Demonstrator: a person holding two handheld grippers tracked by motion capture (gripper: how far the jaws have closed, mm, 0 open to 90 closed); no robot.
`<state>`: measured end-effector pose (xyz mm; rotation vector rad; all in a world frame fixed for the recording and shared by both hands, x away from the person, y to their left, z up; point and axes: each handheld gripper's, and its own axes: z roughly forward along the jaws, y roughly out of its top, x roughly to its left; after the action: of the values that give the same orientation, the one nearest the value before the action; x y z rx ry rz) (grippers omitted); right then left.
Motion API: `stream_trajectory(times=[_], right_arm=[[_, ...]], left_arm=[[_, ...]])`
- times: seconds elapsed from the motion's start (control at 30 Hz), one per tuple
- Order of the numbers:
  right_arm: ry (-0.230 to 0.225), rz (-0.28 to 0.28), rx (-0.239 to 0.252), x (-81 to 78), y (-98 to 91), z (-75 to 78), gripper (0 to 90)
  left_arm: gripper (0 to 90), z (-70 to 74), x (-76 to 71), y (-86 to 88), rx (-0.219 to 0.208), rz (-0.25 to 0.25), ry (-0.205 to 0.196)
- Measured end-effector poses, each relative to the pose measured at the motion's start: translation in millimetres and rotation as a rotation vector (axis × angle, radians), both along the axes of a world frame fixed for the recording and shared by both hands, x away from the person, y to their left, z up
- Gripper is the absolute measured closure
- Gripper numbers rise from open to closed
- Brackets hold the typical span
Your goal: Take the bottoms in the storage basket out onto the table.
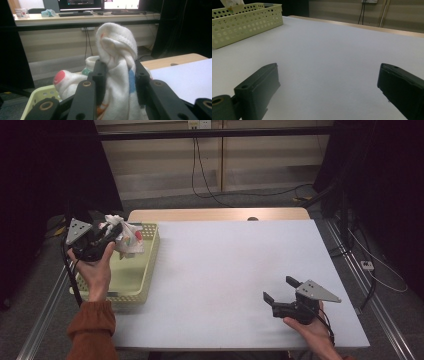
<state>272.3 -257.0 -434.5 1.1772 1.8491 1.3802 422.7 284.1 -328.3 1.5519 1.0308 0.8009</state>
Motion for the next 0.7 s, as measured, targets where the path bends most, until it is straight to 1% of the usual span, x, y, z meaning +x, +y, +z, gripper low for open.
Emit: stream_trajectory(times=[0.1,0.17,0.3,0.43,0.7], right_arm=[[0.0,0.0,0.0,0.0,0.0,0.0,3.7],[0.001,0.0,0.0,0.0,0.1,0.0,3.7],[0.001,0.0,-0.001,0.2,0.2,-0.1,3.7],[0.0,0.0,0.0,0.0,0.1,0.0,3.7],[0.001,0.001,0.0,0.1,0.3,0.0,3.7]], left_arm=[[71.0,3.2,-1.8,0.4,-0.007,-0.001,-0.009],[71.0,6.3,-4.2,0.1,-0.007,0.007,-0.025],[71.0,12.6,-8.2,-1.6,-0.012,0.004,-0.05],[71.0,15.3,-9.8,-2.3,-0.015,-0.001,-0.06],[71.0,19.3,-12.2,-2.9,-0.027,-0.019,-0.069]])
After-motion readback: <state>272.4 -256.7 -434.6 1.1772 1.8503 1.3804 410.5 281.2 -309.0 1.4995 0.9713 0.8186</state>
